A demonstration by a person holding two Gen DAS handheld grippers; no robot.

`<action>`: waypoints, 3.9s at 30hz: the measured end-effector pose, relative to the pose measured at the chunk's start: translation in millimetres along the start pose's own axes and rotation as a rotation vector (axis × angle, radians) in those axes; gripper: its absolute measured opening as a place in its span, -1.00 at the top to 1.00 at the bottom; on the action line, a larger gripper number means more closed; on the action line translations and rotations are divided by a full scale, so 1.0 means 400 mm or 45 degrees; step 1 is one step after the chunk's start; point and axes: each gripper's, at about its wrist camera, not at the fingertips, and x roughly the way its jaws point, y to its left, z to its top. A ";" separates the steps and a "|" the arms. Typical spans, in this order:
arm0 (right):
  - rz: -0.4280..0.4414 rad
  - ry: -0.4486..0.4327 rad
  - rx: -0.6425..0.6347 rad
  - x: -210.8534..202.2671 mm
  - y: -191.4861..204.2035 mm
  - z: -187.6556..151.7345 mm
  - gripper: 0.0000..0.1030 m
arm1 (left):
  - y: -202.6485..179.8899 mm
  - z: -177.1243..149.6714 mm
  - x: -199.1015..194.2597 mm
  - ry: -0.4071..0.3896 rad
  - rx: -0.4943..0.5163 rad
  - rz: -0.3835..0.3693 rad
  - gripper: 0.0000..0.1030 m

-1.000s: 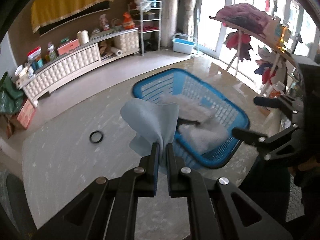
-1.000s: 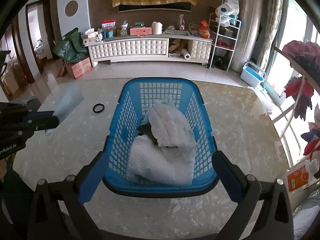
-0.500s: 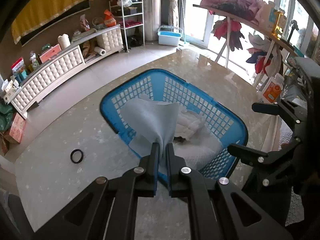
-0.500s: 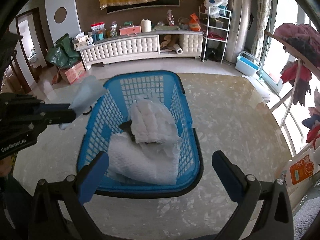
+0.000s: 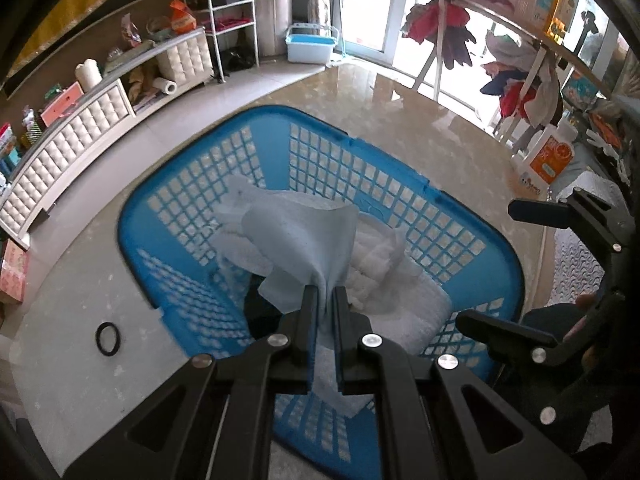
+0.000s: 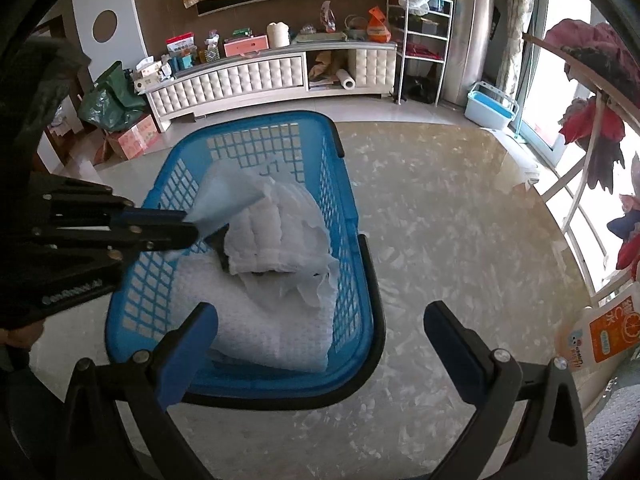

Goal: Organize soft objects
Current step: 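Carry the light blue cloth into the basket and open the left gripper, then withdraw the left gripper while the right gripper moves toward the black ring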

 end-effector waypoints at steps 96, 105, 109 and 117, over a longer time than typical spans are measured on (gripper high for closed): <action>0.236 -0.060 -0.250 -0.012 0.423 0.110 -1.00 | 0.365 -0.455 -0.429 -0.269 -0.521 0.305 -1.00; 0.268 0.004 -0.292 0.068 0.495 0.139 -1.00 | 0.497 -0.499 -0.392 -0.223 -0.619 0.329 -1.00; 0.277 0.053 -0.294 0.121 0.527 0.154 -1.00 | 0.571 -0.519 -0.356 -0.188 -0.688 0.329 -1.00; 0.296 0.122 -0.284 0.224 0.577 0.169 -1.00 | 0.702 -0.541 -0.281 -0.155 -0.799 0.306 -1.00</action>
